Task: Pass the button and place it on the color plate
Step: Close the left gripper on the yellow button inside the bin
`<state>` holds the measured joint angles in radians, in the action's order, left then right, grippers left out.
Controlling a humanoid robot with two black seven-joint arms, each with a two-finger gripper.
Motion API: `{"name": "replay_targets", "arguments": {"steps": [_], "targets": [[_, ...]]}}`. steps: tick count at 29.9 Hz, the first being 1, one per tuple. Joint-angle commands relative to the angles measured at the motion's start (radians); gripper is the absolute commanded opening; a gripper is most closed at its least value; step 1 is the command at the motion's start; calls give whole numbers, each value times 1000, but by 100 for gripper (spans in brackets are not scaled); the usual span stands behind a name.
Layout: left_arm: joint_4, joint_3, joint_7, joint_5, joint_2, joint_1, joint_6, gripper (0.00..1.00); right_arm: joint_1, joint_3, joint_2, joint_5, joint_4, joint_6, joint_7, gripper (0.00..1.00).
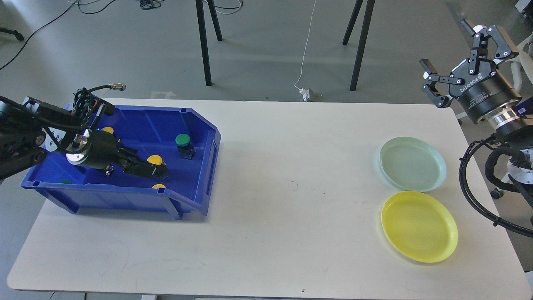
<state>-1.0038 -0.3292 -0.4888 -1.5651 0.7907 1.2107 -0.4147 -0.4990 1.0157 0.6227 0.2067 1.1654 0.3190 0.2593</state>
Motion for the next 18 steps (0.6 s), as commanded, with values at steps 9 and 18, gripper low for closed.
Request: {"name": "replay_targets", "arguments": {"steps": [9, 18], "targets": [[189, 1, 0, 7, -132, -31, 17, 99, 27, 0, 0, -1, 0, 0, 0, 99], [327, 1, 0, 7, -218, -72, 16, 98, 34, 1, 9, 0, -1, 0, 0, 99]]}}
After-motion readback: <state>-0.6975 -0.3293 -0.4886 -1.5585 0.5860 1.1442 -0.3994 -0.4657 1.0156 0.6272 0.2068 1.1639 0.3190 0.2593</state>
